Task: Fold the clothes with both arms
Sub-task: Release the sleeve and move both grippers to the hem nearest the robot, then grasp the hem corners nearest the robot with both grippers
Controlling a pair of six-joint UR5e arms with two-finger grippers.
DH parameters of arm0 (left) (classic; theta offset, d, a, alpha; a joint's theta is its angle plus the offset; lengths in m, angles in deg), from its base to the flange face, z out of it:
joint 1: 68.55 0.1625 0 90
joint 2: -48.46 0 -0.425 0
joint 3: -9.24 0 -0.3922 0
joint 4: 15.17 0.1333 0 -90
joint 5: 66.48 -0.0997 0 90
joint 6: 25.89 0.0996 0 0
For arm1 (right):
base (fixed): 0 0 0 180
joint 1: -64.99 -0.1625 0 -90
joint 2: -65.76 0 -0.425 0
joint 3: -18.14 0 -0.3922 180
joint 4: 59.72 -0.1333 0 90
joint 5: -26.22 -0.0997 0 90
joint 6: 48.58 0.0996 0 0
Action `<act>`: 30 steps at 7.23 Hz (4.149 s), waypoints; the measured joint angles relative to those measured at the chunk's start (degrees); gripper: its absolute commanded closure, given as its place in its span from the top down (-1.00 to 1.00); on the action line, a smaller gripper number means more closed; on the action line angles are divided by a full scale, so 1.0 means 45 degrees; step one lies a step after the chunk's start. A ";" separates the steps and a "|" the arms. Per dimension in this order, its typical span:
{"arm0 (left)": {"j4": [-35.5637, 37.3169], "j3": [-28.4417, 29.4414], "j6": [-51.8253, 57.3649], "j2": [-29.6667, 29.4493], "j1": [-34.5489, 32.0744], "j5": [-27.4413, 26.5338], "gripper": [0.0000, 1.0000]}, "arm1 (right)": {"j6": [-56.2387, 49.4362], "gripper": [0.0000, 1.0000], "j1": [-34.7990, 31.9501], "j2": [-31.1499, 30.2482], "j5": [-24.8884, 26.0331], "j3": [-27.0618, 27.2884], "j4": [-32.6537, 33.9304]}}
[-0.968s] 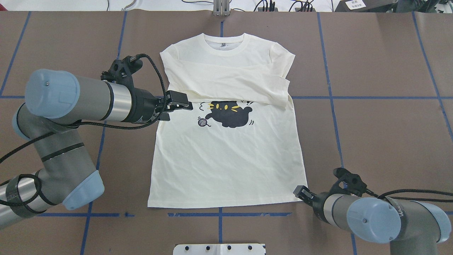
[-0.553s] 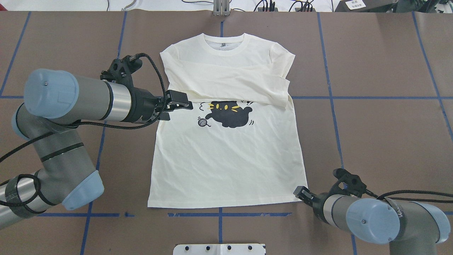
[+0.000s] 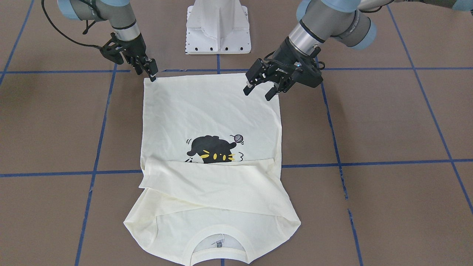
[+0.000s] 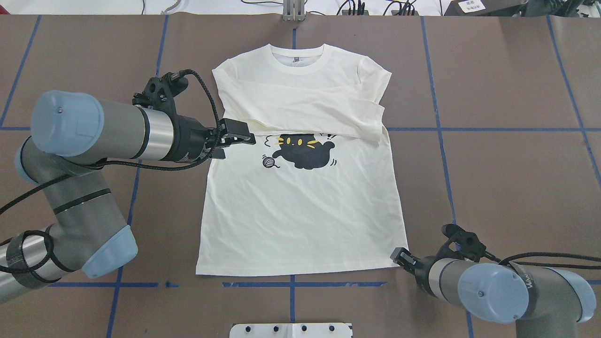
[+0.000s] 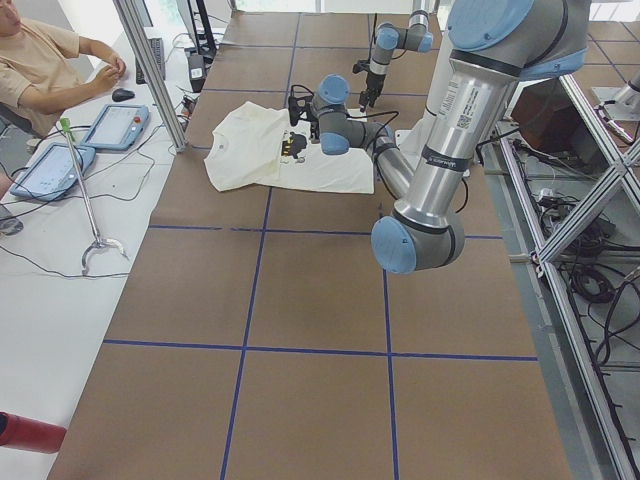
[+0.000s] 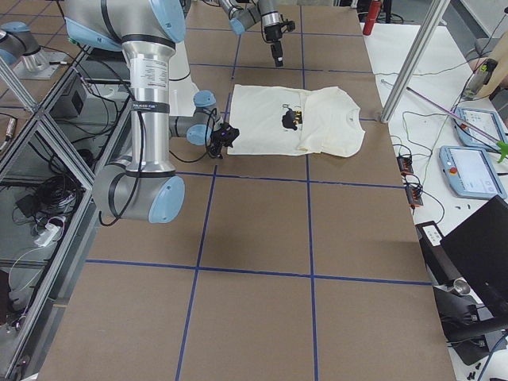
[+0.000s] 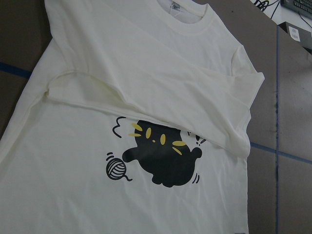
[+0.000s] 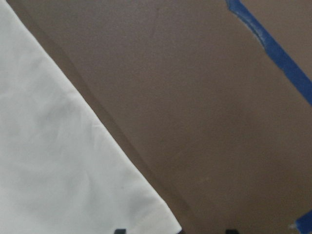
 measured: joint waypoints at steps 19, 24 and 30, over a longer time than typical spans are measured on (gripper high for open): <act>0.6236 -0.2975 -0.2049 0.2133 0.4474 -0.2911 0.80 | -0.0109 -1.00 -0.0158 -0.0159 -0.0092 0.1085 0.0000; 0.6312 -0.2017 -0.3271 0.2529 0.5295 -0.3170 0.36 | -0.0183 -1.00 -0.0121 -0.0203 -0.0118 0.1046 0.0019; 0.6309 -0.1705 -0.3292 0.2500 0.5323 -0.3128 -0.34 | -0.0176 -1.00 -0.0119 -0.0187 -0.0118 0.1059 0.0011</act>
